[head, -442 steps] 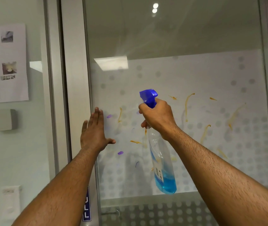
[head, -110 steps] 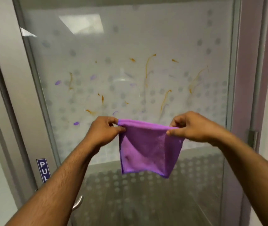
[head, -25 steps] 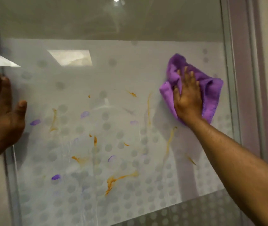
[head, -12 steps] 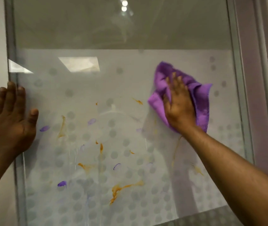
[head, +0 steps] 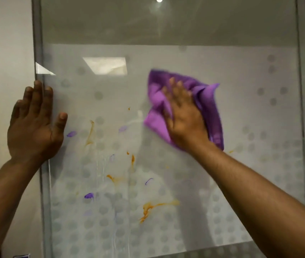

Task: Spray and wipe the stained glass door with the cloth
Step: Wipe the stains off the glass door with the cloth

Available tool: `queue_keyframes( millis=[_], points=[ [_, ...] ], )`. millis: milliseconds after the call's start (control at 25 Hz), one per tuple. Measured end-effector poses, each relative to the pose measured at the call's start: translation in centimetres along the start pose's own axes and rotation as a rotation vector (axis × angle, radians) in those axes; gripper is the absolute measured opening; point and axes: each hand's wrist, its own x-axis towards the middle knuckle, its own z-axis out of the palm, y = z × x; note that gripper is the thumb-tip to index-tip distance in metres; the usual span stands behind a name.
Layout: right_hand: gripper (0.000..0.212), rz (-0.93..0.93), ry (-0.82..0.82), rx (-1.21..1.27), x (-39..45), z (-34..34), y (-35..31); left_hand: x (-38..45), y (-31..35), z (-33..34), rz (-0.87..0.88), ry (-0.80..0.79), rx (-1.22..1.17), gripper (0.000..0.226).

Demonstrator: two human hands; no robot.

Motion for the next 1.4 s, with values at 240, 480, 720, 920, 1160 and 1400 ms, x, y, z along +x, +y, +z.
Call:
queue_keyframes(
  millis=[240, 480, 720, 920, 1160, 1400],
  points=[
    [0.050, -0.133, -0.090, -0.105, -0.9, -2.2, 4.1, -0.3, 0.7, -0.6, -0.004, 0.011, 0.054, 0.075],
    [0.053, 0.060, -0.040, -0.034, 6.0, 1.4, -3.2, -0.2, 1.0, -0.9, -0.016, 0.004, 0.043, 0.077],
    [0.052, -0.618, -0.355, -0.103, -1.0, -0.8, 0.2, -0.4, 1.5, -1.5, -0.048, -0.019, 0.045, 0.081],
    [0.052, 0.000, -0.031, -0.107, 6.2, -0.4, 0.6, -0.4, 1.5, -1.5, -0.051, -0.017, 0.041, 0.078],
    [0.056, -0.223, -0.242, 0.000, 2.9, 3.0, -9.1, -0.6, 1.6, -1.6, -0.108, 0.020, -0.032, 0.069],
    [0.049, -0.414, -0.212, -0.118, 2.9, 0.6, -4.7, -2.5, 0.9, -1.7, -0.078, 0.000, -0.048, 0.067]
  ],
)
